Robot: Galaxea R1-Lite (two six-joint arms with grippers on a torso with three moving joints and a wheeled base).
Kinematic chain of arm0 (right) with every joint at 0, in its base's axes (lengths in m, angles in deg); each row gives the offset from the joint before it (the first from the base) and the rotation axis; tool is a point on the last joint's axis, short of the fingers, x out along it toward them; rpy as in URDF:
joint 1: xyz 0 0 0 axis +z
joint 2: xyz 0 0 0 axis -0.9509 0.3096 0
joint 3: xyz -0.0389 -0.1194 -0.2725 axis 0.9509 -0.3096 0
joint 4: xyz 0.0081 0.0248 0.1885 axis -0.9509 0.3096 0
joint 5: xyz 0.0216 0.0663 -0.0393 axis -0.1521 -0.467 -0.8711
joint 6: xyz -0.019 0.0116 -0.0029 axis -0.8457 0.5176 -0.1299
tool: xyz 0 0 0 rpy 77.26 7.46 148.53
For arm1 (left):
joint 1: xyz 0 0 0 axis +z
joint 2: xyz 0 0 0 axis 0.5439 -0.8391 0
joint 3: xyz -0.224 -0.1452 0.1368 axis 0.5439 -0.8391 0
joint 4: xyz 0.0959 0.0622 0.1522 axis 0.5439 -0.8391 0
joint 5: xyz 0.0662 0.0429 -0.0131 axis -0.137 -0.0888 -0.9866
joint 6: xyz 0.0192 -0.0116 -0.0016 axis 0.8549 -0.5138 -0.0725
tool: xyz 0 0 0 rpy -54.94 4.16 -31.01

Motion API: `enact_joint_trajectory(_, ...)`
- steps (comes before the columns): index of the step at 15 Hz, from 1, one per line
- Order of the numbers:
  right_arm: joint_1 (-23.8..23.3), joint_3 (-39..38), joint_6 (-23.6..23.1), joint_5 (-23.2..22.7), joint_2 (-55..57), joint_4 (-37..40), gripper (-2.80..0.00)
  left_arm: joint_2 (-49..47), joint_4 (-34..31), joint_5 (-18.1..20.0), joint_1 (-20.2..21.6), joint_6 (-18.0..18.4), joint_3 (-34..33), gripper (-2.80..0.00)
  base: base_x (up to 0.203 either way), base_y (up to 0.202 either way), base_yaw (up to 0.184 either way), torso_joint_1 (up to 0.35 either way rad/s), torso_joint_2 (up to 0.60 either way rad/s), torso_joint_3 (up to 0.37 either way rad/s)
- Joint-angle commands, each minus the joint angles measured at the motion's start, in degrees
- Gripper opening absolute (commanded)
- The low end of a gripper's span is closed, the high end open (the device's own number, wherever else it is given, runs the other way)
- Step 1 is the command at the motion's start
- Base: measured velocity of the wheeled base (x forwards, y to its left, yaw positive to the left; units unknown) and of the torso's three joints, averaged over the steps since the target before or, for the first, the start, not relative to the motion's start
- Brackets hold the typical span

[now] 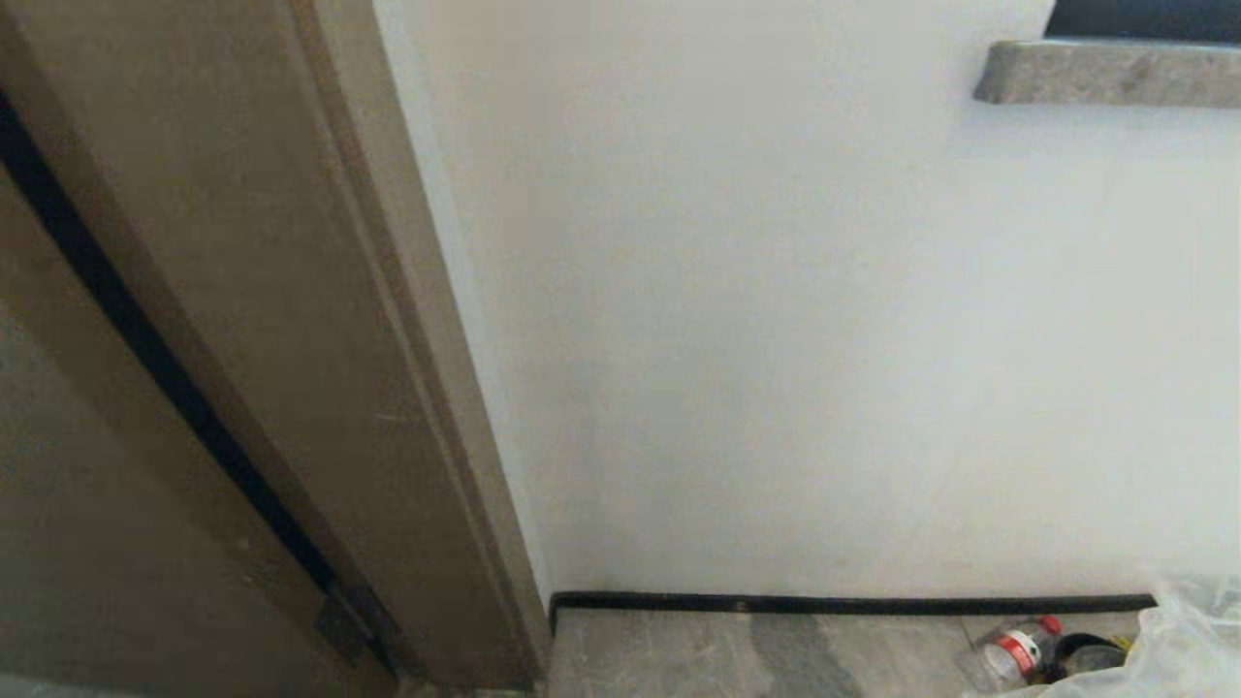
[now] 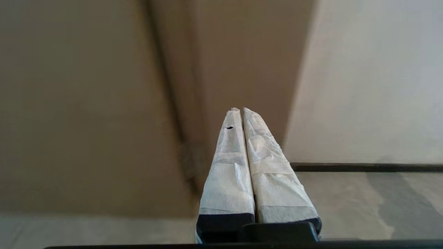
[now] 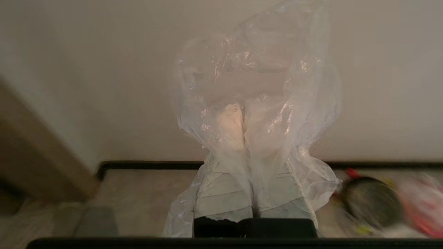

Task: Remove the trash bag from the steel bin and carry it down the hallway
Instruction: Put the trash bag at the door

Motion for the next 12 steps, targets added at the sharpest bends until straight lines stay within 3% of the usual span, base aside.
enact_joint_trajectory(1, 0.1, 0.0, 0.2, 0.0, 0.0, 0.1, -2.8, 0.0, 0.0, -0.1, 0.0, 0.0, 0.0, -2.8, -0.004, -0.011, 0.137, 0.0, 0.01, 0.007)
enact_joint_trajectory(12, 0.1, 0.0, 0.1, 0.0, 0.0, 0.1, -2.8, 0.0, 0.0, -0.1, 0.0, -0.1, 0.0, -2.8, 0.0, -0.001, 0.014, 0.0, 0.0, 0.001)
